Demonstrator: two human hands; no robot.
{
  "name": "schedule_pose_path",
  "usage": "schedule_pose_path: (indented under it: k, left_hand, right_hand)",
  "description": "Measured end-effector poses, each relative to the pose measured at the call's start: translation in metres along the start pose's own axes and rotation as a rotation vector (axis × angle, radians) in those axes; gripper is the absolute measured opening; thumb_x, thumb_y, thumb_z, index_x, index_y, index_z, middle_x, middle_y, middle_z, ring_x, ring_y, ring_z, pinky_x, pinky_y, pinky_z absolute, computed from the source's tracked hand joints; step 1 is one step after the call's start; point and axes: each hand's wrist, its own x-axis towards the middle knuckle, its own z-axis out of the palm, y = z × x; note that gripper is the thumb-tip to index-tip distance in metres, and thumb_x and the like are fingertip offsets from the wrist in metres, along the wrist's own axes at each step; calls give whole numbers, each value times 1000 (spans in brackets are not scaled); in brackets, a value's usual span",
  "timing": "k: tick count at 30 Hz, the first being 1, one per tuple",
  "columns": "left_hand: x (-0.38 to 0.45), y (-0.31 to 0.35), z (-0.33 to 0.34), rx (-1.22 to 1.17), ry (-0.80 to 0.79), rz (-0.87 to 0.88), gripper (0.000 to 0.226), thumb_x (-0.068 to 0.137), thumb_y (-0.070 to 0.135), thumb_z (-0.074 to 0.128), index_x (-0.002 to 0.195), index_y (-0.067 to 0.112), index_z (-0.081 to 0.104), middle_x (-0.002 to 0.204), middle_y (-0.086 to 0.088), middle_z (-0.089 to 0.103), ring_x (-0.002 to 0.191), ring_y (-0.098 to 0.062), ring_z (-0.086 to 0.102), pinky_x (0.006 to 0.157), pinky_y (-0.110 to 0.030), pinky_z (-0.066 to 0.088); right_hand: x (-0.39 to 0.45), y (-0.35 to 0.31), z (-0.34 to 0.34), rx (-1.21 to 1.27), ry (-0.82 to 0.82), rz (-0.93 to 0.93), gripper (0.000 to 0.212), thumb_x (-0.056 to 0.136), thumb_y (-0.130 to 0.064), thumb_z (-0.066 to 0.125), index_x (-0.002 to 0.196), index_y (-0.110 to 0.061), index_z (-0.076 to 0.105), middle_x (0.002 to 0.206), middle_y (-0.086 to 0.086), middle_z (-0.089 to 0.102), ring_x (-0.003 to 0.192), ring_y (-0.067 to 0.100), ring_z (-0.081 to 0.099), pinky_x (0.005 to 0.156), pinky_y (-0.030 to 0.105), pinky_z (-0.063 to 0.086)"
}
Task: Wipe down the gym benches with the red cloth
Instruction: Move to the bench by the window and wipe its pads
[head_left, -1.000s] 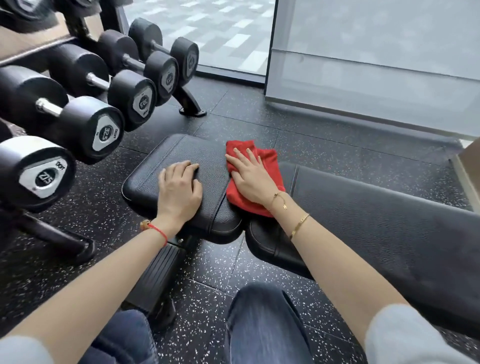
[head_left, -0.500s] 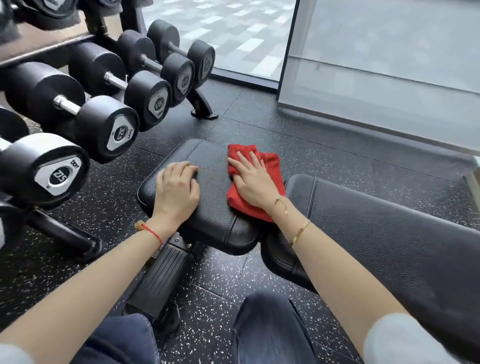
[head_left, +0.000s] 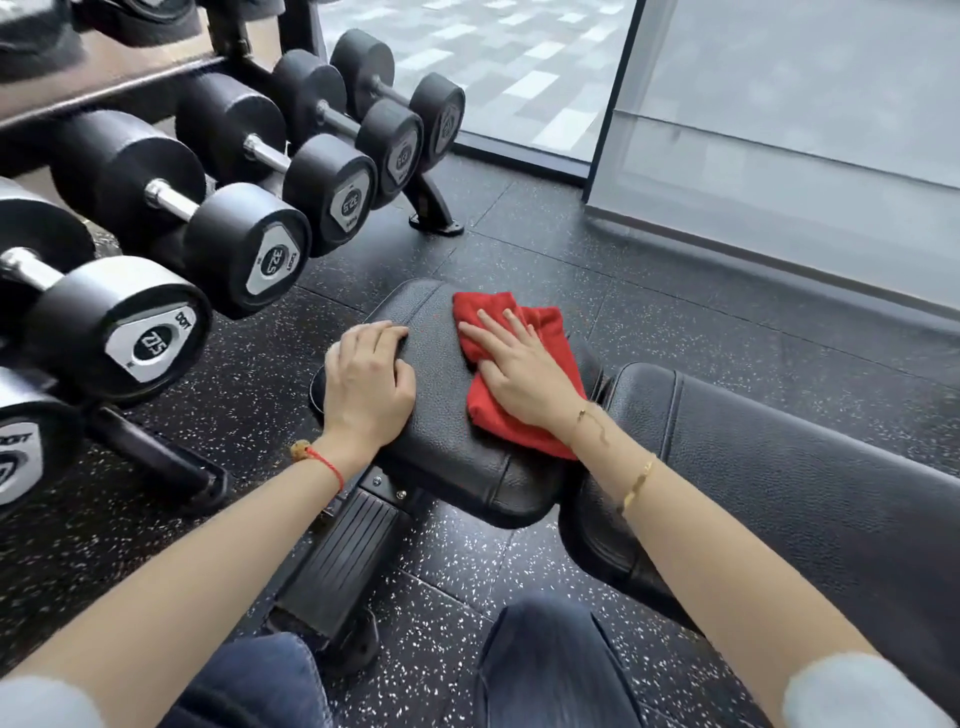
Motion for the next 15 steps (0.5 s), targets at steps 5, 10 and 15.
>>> schedule_pose_path:
  k: [5, 10, 15]
  left_hand:
    - [1, 1, 0, -2, 11, -20, 43, 83, 24, 44, 122, 19, 61, 131, 1, 58, 126, -23, 47, 107, -44, 33]
    - [2, 0, 1, 1, 13, -26, 44, 83, 26, 42, 121, 20, 62, 130, 0, 59, 125, -23, 48, 107, -45, 35]
    - [1, 1, 1, 34, 0, 4, 45, 85, 25, 39, 123, 15, 62, 131, -2, 60, 125, -24, 48, 107, -44, 33]
  right_hand:
    - [52, -26, 10, -54, 13, 82, 54, 99, -23, 36, 151, -25, 27, 163, 0, 13, 150, 28, 3, 122, 45, -1]
    - [19, -45, 23, -37, -20, -91, 55, 97, -17, 40, 151, -20, 30, 162, 2, 17, 150, 28, 6, 122, 47, 3]
    - [-28, -28, 15, -83, -9, -120, 53, 97, -15, 39, 150, -18, 31, 160, 4, 21, 150, 27, 8, 122, 45, 4]
